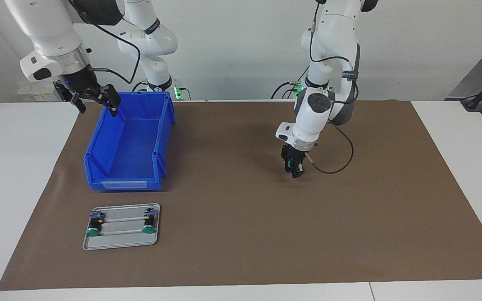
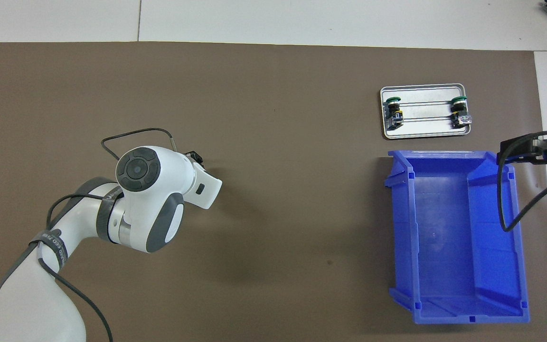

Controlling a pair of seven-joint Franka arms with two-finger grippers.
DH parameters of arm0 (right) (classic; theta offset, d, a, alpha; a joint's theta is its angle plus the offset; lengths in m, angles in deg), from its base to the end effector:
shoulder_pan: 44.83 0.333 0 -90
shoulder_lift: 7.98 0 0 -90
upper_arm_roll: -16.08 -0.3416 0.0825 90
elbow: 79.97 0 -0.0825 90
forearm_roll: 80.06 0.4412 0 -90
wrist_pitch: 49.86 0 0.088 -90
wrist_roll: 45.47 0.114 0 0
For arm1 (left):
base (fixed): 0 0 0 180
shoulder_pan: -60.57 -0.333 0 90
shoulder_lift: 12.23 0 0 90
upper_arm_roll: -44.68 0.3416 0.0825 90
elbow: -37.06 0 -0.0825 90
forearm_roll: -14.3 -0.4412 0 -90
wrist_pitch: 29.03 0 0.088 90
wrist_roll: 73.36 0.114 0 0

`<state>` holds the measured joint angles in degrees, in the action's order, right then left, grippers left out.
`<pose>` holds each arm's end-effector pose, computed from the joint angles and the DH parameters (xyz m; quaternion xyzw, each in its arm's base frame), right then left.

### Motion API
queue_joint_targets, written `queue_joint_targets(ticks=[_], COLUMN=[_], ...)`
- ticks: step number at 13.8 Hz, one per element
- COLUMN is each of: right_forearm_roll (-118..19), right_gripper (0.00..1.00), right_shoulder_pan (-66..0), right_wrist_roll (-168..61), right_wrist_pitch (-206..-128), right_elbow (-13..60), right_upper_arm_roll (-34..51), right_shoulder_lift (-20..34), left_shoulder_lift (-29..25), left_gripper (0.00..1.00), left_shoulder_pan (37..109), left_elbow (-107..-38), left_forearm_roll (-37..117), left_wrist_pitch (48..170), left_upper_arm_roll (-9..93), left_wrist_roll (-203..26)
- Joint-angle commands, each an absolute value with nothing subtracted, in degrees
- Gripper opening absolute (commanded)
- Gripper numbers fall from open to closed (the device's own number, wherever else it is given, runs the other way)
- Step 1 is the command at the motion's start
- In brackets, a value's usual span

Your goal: Place and press button with both arms

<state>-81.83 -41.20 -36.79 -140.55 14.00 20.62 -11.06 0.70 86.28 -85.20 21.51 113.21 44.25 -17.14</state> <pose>0.5940 -0.0142 0.6398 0.9964 -0.0833 -0.0009 0.0134 0.5635 -0.2765 0.2903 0.7809 -0.6202 0.0702 0.0250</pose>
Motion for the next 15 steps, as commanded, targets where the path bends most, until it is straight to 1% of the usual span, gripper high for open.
queue_joint_targets(ticks=[1,11,15], right_forearm_roll=[-82.3,-82.3,-82.3], right_gripper=[0.99,0.99,0.99], right_shoulder_pan=[-41.6,-41.7,-41.8], right_wrist_roll=[-38.4,-38.4,-38.4], right_wrist_pitch=[-140.6,-140.6,-140.6], right_elbow=[15.5,15.6,15.7], right_upper_arm_roll=[20.6,20.6,20.6], right_shoulder_lift=[-12.5,-12.5,-12.5], left_shoulder_lift=[0.3,0.1,0.0], left_gripper=[0.0,0.0,0.0], left_shoulder_pan=[85.4,84.6,84.7], left_elbow=[-84.8,-84.9,-84.0], left_forearm_roll=[21.0,21.0,21.0], left_wrist_pitch=[112.4,111.6,111.5], left_upper_arm_roll=[44.0,44.0,44.0], left_wrist_roll=[-17.5,-17.4,-17.8])
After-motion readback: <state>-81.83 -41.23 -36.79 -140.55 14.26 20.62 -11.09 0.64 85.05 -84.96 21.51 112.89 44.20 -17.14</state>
